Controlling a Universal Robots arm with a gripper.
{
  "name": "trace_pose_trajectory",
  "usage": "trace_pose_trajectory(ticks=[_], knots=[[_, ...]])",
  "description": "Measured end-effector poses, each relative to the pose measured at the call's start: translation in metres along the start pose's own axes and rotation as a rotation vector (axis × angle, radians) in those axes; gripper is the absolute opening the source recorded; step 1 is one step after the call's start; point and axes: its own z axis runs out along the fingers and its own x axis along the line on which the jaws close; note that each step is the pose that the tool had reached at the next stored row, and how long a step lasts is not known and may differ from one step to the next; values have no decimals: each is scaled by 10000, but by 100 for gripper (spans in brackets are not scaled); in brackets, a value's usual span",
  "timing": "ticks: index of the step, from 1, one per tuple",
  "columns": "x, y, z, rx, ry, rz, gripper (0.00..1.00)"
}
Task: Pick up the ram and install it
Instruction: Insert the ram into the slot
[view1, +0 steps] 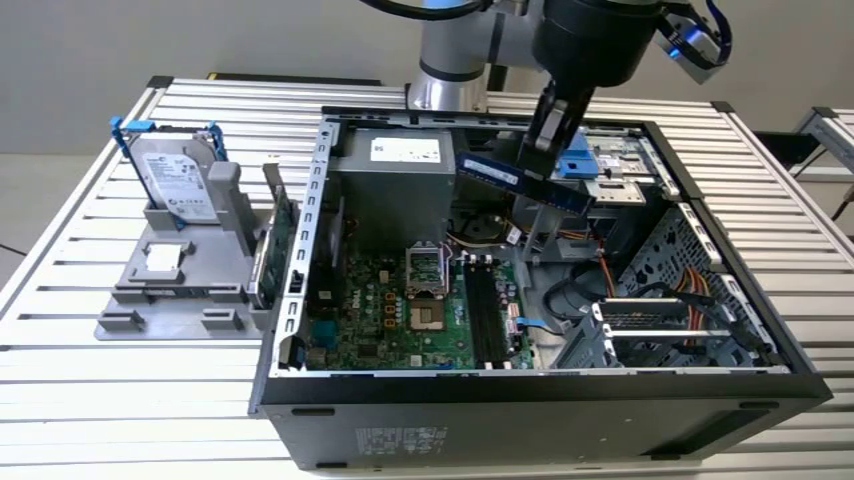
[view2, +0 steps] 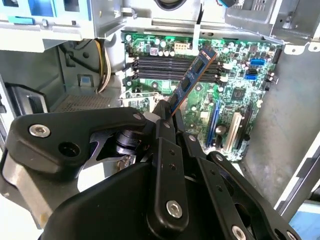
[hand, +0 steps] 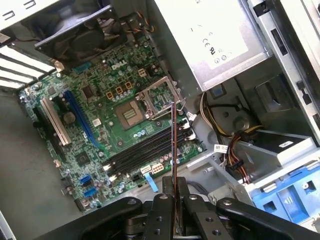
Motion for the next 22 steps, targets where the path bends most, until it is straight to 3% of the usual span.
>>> trace_pose_trajectory(ticks=[22], knots=[[-1, -2, 0, -1, -67, 1960, 0]])
